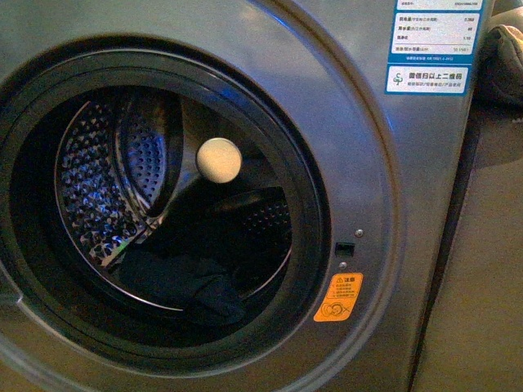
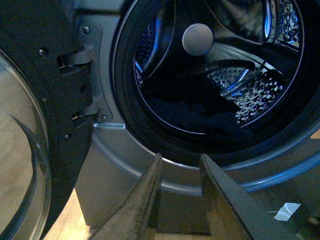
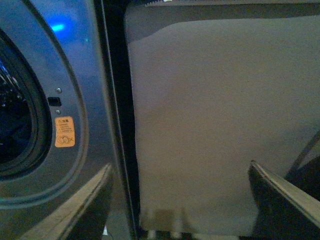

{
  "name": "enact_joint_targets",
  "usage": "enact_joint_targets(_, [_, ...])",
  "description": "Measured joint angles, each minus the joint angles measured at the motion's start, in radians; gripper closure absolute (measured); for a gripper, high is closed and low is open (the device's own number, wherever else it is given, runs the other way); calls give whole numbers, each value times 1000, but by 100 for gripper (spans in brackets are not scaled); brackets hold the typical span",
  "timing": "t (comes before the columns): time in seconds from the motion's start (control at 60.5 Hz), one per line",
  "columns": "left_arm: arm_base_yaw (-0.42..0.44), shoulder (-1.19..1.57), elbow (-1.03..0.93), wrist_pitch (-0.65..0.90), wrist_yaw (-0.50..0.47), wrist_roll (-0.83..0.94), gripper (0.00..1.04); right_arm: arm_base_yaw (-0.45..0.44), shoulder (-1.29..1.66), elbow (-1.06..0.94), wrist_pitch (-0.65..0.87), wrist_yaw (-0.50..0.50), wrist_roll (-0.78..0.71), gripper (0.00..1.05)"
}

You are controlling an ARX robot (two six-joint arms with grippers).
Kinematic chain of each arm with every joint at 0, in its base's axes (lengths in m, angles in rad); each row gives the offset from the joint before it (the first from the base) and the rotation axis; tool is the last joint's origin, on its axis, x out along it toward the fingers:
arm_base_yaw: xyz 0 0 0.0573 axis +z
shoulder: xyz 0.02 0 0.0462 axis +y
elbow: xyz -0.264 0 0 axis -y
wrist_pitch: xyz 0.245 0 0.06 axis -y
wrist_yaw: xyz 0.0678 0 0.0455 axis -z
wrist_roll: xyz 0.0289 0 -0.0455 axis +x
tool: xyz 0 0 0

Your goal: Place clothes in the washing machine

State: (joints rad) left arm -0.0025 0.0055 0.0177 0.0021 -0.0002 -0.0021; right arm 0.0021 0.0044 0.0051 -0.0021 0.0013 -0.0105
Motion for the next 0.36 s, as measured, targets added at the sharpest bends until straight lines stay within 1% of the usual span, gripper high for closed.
enact_joint_targets(0.033, [0, 0, 0, 0, 0, 0, 69, 0, 0, 0, 0, 0, 0, 12])
enact_joint_targets(0.083, [0, 0, 0, 0, 0, 0, 60, 0, 0, 0, 0, 0, 1, 6])
enact_joint_targets(0.149, [0, 0, 0, 0, 0, 0, 47, 0, 0, 0, 0, 0, 0, 8])
enact_joint_targets(0.215, [0, 0, 0, 0, 0, 0, 37, 0, 0, 0, 0, 0, 1, 7])
enact_joint_targets(0.264, [0, 0, 0, 0, 0, 0, 26, 0, 0, 0, 0, 0, 1, 7])
enact_joint_targets(0.281, [0, 0, 0, 0, 0, 0, 24, 0, 0, 0, 0, 0, 1, 7])
enact_joint_targets(0.363, [0, 0, 0, 0, 0, 0, 8, 0, 0, 0, 0, 0, 1, 7])
